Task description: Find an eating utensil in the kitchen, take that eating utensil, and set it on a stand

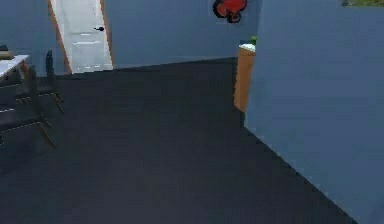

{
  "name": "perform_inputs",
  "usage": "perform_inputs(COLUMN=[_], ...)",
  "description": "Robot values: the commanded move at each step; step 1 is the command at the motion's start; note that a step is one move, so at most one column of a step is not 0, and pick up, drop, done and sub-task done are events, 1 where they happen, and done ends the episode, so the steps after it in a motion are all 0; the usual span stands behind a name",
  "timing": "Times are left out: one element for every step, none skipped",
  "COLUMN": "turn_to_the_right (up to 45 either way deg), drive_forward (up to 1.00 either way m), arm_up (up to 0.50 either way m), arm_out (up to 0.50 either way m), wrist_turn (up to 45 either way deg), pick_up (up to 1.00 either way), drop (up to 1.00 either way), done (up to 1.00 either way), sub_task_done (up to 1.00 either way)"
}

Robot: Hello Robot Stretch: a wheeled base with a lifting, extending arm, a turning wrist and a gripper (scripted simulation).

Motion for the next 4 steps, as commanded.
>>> perform_inputs(turn_to_the_right=[0.0,3.0,0.0,6.0], drive_forward=[1.0,0.0,1.0,0.0], arm_up=[0.0,0.0,0.0,0.0], arm_out=[0.0,0.0,0.0,0.0], wrist_turn=[0.0,0.0,0.0,0.0], pick_up=[0.0,0.0,0.0,0.0], drop=[0.0,0.0,0.0,0.0], done=[0.0,0.0,0.0,0.0], sub_task_done=[0.0,0.0,0.0,0.0])
